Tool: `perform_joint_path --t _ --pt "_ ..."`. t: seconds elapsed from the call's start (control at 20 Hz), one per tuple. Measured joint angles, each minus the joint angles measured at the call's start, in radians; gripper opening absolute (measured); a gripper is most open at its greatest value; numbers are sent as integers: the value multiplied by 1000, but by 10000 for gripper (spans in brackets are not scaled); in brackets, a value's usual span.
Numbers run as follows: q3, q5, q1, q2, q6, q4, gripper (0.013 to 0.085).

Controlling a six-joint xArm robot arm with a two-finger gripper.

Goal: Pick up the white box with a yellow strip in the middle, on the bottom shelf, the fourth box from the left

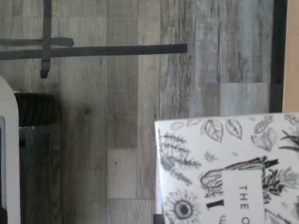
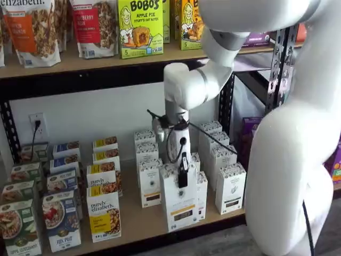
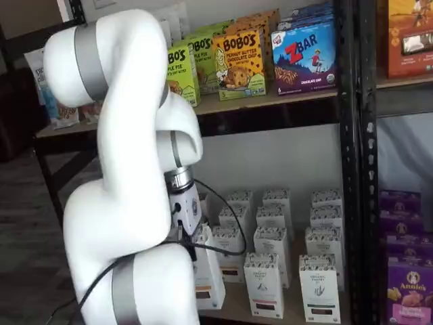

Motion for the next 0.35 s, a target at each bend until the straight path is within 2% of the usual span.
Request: perform_joint_path --t 0.35 --pt "8 47 -24 -59 -39 19 490"
